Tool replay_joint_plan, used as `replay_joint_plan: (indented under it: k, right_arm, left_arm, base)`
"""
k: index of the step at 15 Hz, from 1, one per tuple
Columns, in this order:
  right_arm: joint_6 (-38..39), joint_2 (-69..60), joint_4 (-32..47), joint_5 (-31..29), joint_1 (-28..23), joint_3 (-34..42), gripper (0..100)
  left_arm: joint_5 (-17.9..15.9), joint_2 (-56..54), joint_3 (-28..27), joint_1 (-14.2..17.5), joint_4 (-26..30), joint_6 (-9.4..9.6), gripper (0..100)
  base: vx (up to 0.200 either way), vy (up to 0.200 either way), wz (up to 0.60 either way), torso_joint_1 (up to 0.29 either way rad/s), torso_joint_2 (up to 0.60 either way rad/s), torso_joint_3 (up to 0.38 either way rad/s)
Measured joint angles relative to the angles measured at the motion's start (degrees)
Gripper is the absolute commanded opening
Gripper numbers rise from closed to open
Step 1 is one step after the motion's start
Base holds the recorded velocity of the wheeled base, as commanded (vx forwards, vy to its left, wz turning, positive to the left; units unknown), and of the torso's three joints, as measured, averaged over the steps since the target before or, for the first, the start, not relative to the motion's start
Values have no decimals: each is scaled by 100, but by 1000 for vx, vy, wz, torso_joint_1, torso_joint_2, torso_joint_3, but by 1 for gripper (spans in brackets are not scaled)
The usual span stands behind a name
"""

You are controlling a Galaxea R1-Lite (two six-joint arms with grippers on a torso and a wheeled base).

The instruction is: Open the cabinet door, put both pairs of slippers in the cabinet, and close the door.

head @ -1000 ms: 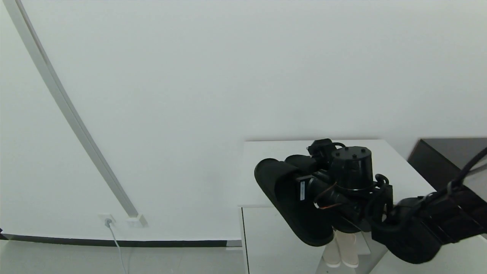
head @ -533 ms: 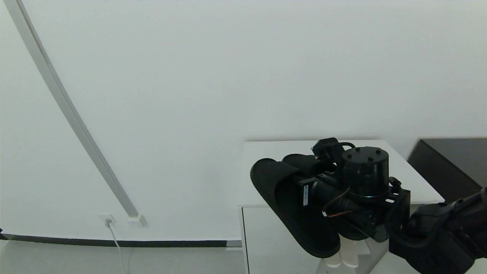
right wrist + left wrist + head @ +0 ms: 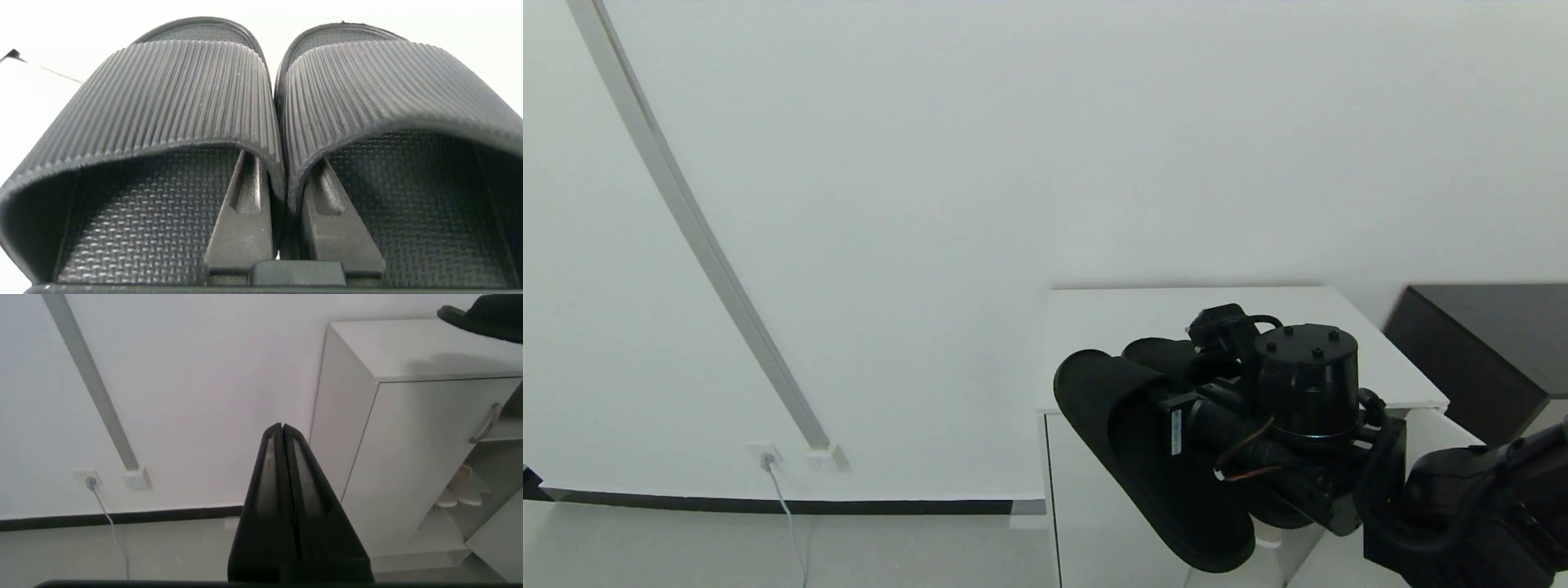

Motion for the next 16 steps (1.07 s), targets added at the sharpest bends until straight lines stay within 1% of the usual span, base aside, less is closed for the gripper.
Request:
replay_joint_plan:
  k: [2,11,13,16]
  right_arm:
    - [-2,0,-5,-13,-11,15,0]
    - [-5,48,-35,-13,-6,37,0]
    - [-5,116,-263,-9,-6,39,0]
    - [-13,171,-350,-2,-5,63,0]
  left_arm:
    - [0,0,0,0,1,0,0]
    - [2,0,2,5,1,5,0]
    - [2,0,2,0,1,7,0]
    - [0,0,2,0,1,10,0]
  base:
    - [-200,0,0,2,5,7]
    - [0,0,0,0,0,0]
    - [0,0,0,0,0,0]
    - [0,0,0,0,0,0]
